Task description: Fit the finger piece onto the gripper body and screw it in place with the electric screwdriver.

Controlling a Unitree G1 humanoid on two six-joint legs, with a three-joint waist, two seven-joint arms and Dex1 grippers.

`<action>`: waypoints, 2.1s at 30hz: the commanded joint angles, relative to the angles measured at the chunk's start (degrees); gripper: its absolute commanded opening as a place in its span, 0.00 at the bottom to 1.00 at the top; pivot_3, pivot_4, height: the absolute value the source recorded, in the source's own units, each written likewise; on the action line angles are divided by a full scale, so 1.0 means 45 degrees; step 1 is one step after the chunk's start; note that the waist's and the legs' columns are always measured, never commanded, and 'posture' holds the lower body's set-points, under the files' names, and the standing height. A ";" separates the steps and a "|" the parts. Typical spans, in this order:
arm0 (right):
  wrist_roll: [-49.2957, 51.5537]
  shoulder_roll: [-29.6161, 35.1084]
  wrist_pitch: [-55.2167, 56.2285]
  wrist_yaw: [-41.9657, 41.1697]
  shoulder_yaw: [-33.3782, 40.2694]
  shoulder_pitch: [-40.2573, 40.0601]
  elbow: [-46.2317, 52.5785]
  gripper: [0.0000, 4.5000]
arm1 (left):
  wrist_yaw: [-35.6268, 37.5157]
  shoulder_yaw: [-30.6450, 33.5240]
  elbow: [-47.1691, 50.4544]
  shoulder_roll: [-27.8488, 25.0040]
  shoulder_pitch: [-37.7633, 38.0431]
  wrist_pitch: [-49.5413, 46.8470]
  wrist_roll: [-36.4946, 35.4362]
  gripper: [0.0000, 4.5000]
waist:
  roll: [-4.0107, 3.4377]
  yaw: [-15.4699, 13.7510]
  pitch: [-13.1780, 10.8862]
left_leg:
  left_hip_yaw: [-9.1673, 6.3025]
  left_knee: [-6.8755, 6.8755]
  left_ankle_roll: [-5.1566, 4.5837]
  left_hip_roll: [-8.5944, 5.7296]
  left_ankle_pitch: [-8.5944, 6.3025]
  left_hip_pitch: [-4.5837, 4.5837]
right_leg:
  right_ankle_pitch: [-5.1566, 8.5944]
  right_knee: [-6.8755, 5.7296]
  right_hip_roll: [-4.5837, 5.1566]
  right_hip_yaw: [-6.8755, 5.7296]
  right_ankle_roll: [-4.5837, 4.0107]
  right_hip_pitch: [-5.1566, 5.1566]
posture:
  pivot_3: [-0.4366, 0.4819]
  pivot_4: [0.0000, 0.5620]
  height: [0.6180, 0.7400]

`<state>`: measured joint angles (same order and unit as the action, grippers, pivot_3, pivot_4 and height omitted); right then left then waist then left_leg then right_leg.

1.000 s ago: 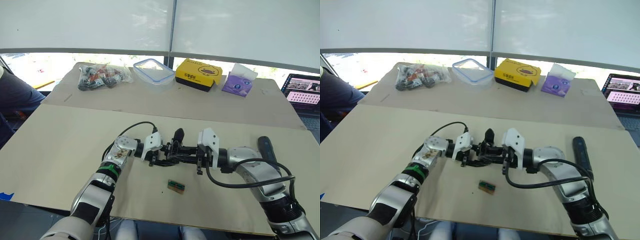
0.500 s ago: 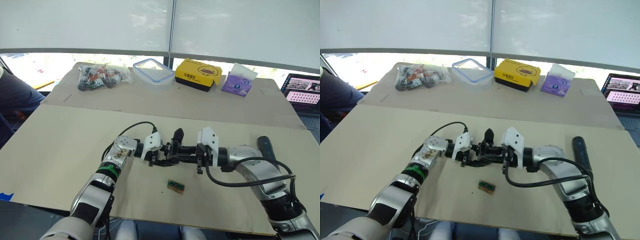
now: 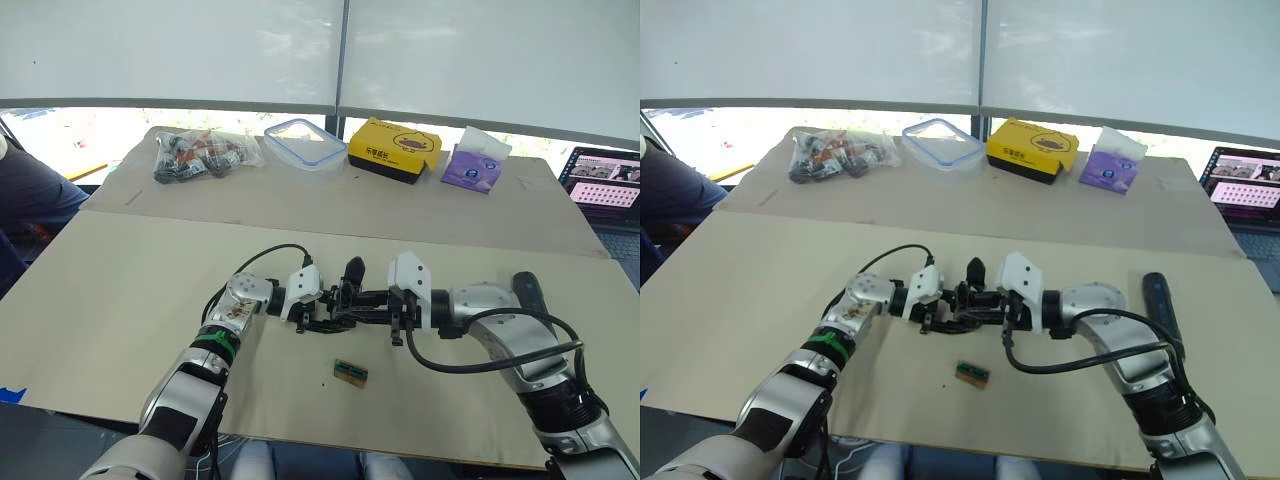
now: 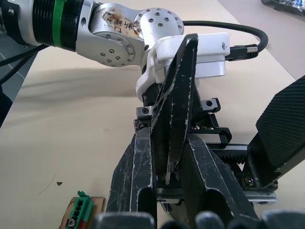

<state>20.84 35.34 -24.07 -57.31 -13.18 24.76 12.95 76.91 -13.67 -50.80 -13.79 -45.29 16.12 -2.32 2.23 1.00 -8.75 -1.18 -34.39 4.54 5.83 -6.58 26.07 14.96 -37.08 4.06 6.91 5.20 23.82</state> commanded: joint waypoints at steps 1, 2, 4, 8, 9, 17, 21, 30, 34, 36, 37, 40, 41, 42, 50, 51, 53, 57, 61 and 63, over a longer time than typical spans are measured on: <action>-0.0858 0.0414 -0.0285 -0.0023 -0.0393 -0.0125 -0.0700 0.07 | 0.0248 -0.0274 0.0202 -0.0107 0.0232 -0.0002 0.0257 0.50 | -0.0001 0.0003 0.0001 | 0.0001 0.0000 0.0000 0.0000 0.0000 -0.0001 | 0.0000 0.0000 0.0000 0.0001 0.0000 0.0000 | 0.48 0.27 1.00; -0.0852 0.0415 -0.0340 -0.0031 -0.0413 -0.0120 -0.0709 0.07 | 0.0240 -0.0275 0.0213 -0.0115 0.0242 -0.0010 0.0261 0.50 | -0.0001 0.0002 0.0001 | -0.0002 0.0001 0.0000 0.0000 0.0000 -0.0002 | 0.0000 0.0000 -0.0001 0.0001 -0.0001 -0.0001 | 0.48 0.27 1.00; -0.0827 0.0342 -0.0554 0.0046 -0.0469 -0.0078 -0.0740 0.07 | 0.0229 -0.0272 0.0231 -0.0140 0.0265 -0.0029 0.0264 0.50 | -0.0001 0.0006 0.0001 | -0.0002 0.0002 0.0000 0.0000 0.0000 -0.0003 | 0.0001 0.0000 -0.0004 0.0000 -0.0001 -0.0002 | 0.48 0.27 1.00; -0.0810 0.0303 -0.0685 0.0019 -0.0616 -0.0011 -0.0763 0.07 | 0.0224 -0.0275 0.0272 -0.0170 0.0308 -0.0060 0.0263 0.50 | -0.0001 0.0021 0.0002 | -0.0006 0.0004 0.0000 0.0002 0.0000 -0.0010 | 0.0002 0.0000 -0.0009 0.0001 -0.0002 -0.0005 | 0.48 0.27 1.00; -0.0812 0.0322 -0.0702 -0.0015 -0.0659 0.0001 -0.0764 0.07 | 0.0223 -0.0275 0.0277 -0.0174 0.0313 -0.0070 0.0262 0.50 | -0.0001 0.0027 0.0002 | -0.0008 0.0004 0.0000 0.0002 0.0000 -0.0015 | 0.0003 0.0000 -0.0009 0.0001 -0.0002 -0.0011 | 0.48 0.27 1.00; -0.0272 0.0894 -0.1497 -0.0768 -0.0839 -0.0075 -0.0071 0.07 | 0.0122 -0.0258 0.0278 -0.0181 0.0309 -0.0150 0.0283 0.50 | 0.0000 0.0015 0.0004 | -0.0008 0.0057 0.0005 0.0002 -0.0005 -0.0163 | 0.0091 0.0015 -0.0007 -0.0005 0.0038 -0.0150 | 0.48 0.27 1.00; -0.0297 0.0913 -0.1611 -0.0726 -0.0799 -0.0077 0.0031 0.07 | 0.0120 -0.0260 0.0280 -0.0181 0.0318 -0.0159 0.0281 0.50 | 0.0000 0.0021 0.0004 | -0.0009 0.0066 0.0005 0.0002 -0.0004 -0.0173 | 0.0093 0.0012 -0.0008 -0.0004 0.0039 -0.0152 | 0.48 0.27 1.00; -0.0417 0.0591 -0.1256 -0.0444 -0.0703 0.0102 -0.0067 0.07 | 0.0149 -0.0287 0.0341 -0.0172 0.0376 -0.0168 0.0278 0.50 | 0.0000 0.0042 0.0005 | -0.0010 0.0067 0.0005 0.0002 -0.0004 -0.0174 | 0.0093 0.0012 -0.0010 -0.0003 0.0040 -0.0151 | 0.48 0.27 1.00; -0.0437 0.0497 -0.1101 -0.0464 -0.0684 0.0280 -0.0045 0.07 | 0.0152 -0.0309 0.0389 -0.0180 0.0415 -0.0189 0.0292 0.50 | 0.0000 0.0070 0.0005 | -0.0013 0.0068 0.0005 0.0002 -0.0004 -0.0176 | 0.0094 0.0012 -0.0012 -0.0004 0.0039 -0.0150 | 0.48 0.27 1.00; -0.0419 0.0462 -0.1190 -0.0489 -0.0720 0.0434 -0.0004 0.07 | 0.0149 -0.0321 0.0409 -0.0184 0.0427 -0.0201 0.0299 0.50 | 0.0000 0.0085 0.0004 | -0.0014 0.0069 0.0004 0.0003 -0.0004 -0.0176 | 0.0094 0.0012 -0.0013 -0.0004 0.0038 -0.0150 | 0.48 0.27 1.00; -0.0420 0.0444 -0.1208 -0.0498 -0.0742 0.0496 0.0019 0.07 | 0.0146 -0.0325 0.0427 -0.0185 0.0439 -0.0209 0.0298 0.50 | 0.0000 0.0094 0.0005 | -0.0014 0.0069 0.0004 0.0003 -0.0004 -0.0176 | 0.0095 0.0012 -0.0013 -0.0004 0.0038 -0.0150 | 0.48 0.27 1.00; -0.0424 0.0410 -0.1260 -0.0514 -0.0791 0.0643 0.0047 0.07 | 0.0139 -0.0334 0.0458 -0.0188 0.0461 -0.0224 0.0300 0.50 | 0.0000 0.0114 0.0004 | -0.0017 0.0071 0.0005 0.0003 -0.0004 -0.0176 | 0.0095 0.0012 -0.0014 -0.0004 0.0038 -0.0148 | 0.48 0.27 1.00; -0.0430 0.0415 -0.1272 -0.0543 -0.0804 0.0724 0.0060 0.07 | 0.0135 -0.0340 0.0479 -0.0188 0.0472 -0.0237 0.0302 0.50 | 0.0000 0.0115 0.0004 | -0.0017 0.0071 0.0004 0.0003 -0.0004 -0.0176 | 0.0095 0.0012 -0.0014 -0.0004 0.0037 -0.0148 | 0.48 0.27 1.00; -0.0422 0.0419 -0.1305 -0.0565 -0.0810 0.0802 0.0074 0.07 | 0.0130 -0.0344 0.0495 -0.0187 0.0480 -0.0246 0.0304 0.50 | 0.0000 0.0120 0.0004 | -0.0017 0.0071 0.0005 0.0003 -0.0004 -0.0176 | 0.0096 0.0012 -0.0014 -0.0004 0.0037 -0.0148 | 0.48 0.27 1.00; -0.0449 0.0485 -0.1556 -0.0779 -0.0910 0.1105 0.0150 0.07 | 0.0076 -0.0359 0.0621 -0.0176 0.0541 -0.0376 0.0313 0.50 | 0.0000 0.0148 0.0004 | -0.0019 0.0073 0.0005 0.0003 -0.0004 -0.0176 | 0.0097 0.0012 -0.0015 -0.0004 0.0035 -0.0147 | 0.48 0.27 1.00; -0.0482 0.0468 -0.1567 -0.0785 -0.0916 0.1107 0.0156 0.07 | 0.0070 -0.0359 0.0640 -0.0173 0.0552 -0.0397 0.0310 0.50 | 0.0000 0.0146 0.0004 | -0.0019 0.0073 0.0005 0.0003 -0.0004 -0.0176 | 0.0099 0.0011 -0.0015 -0.0005 0.0031 -0.0146 | 0.48 0.27 1.00; -0.0511 0.0400 -0.1637 -0.0775 -0.0923 0.1138 0.0180 0.07 | 0.0053 -0.0358 0.0664 -0.0172 0.0568 -0.0425 0.0311 0.50 | 0.0000 0.0149 0.0004 | -0.0018 0.0074 0.0005 0.0004 -0.0004 -0.0175 | 0.0102 0.0011 -0.0014 -0.0005 0.0028 -0.0146 | 0.48 0.27 1.00; -0.0516 0.0267 -0.1705 -0.0764 -0.0907 0.1261 0.0209 0.07 | 0.0050 -0.0367 0.0697 -0.0173 0.0598 -0.0466 0.0314 0.50 | 0.0000 0.0169 0.0004 | -0.0018 0.0077 0.0005 0.0003 -0.0004 -0.0175 | 0.0105 0.0012 -0.0014 -0.0005 0.0021 -0.0145 | 0.48 0.27 1.00; -0.0411 0.0283 -0.1611 -0.0963 -0.0780 0.1390 0.0245 0.07 | 0.0060 -0.0374 0.0709 -0.0177 0.0607 -0.0483 0.0314 0.50 | 0.0000 0.0186 0.0004 | -0.0020 0.0078 0.0005 0.0003 -0.0004 -0.0175 | 0.0111 0.0012 -0.0015 -0.0006 0.0013 -0.0145 | 0.48 0.27 1.00; -0.0373 0.0304 -0.1586 -0.1033 -0.0711 0.1431 0.0260 0.07 | 0.0062 -0.0374 0.0711 -0.0178 0.0611 -0.0483 0.0315 0.50 | 0.0001 0.0166 0.0003 | -0.0019 0.0078 0.0005 0.0003 -0.0004 -0.0173 | 0.0111 0.0012 -0.0012 -0.0006 0.0016 -0.0144 | 0.48 0.27 1.00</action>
<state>19.22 36.63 -30.69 -61.39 -16.22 30.66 13.54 76.46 -13.69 -48.09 -14.77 -43.67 14.33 -2.16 2.23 1.75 -8.74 -1.26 -34.04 4.57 5.84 -6.60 25.30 15.46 -37.02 4.00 6.89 5.27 23.17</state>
